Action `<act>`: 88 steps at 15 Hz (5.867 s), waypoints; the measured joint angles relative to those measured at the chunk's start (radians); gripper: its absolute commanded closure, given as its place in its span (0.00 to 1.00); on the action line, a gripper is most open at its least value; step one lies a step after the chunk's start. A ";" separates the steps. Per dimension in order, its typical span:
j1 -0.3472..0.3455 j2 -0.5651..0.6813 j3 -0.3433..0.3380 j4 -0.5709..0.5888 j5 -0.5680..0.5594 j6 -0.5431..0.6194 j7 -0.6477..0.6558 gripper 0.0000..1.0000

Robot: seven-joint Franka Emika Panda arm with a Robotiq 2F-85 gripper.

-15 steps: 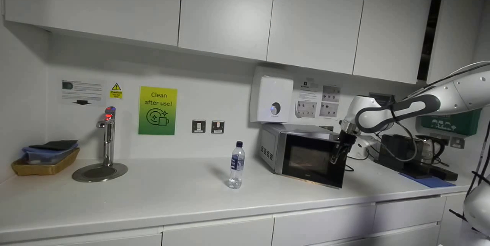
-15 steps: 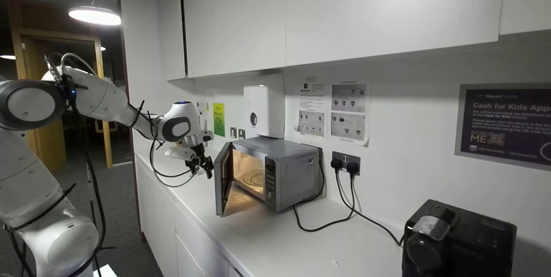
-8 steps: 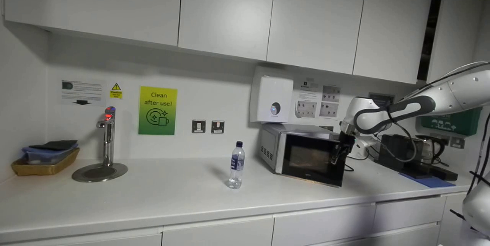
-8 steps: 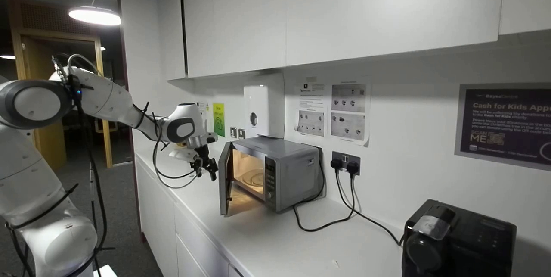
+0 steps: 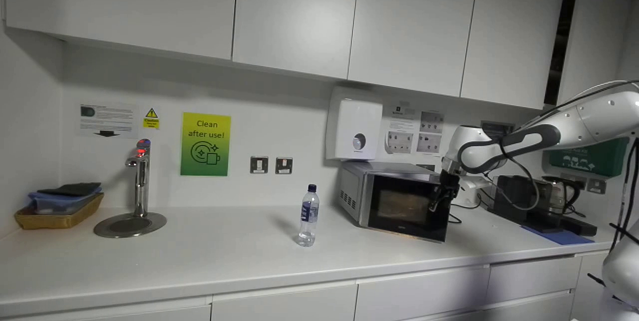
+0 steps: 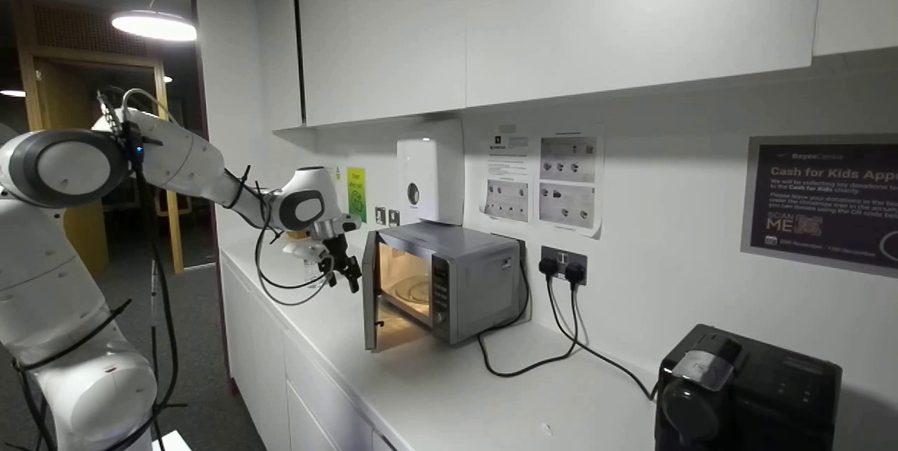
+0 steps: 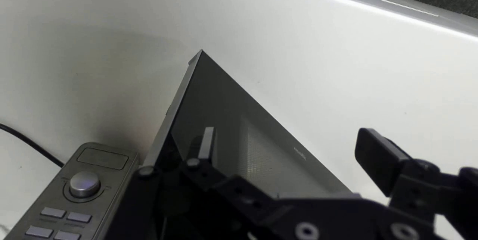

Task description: Close the microwave door

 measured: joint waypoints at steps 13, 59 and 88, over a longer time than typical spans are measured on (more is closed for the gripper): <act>-0.033 0.045 -0.003 0.041 -0.023 0.000 0.077 0.00; -0.101 0.223 -0.015 0.238 -0.112 -0.001 0.422 0.00; -0.085 0.385 -0.046 0.417 -0.120 -0.007 0.422 0.00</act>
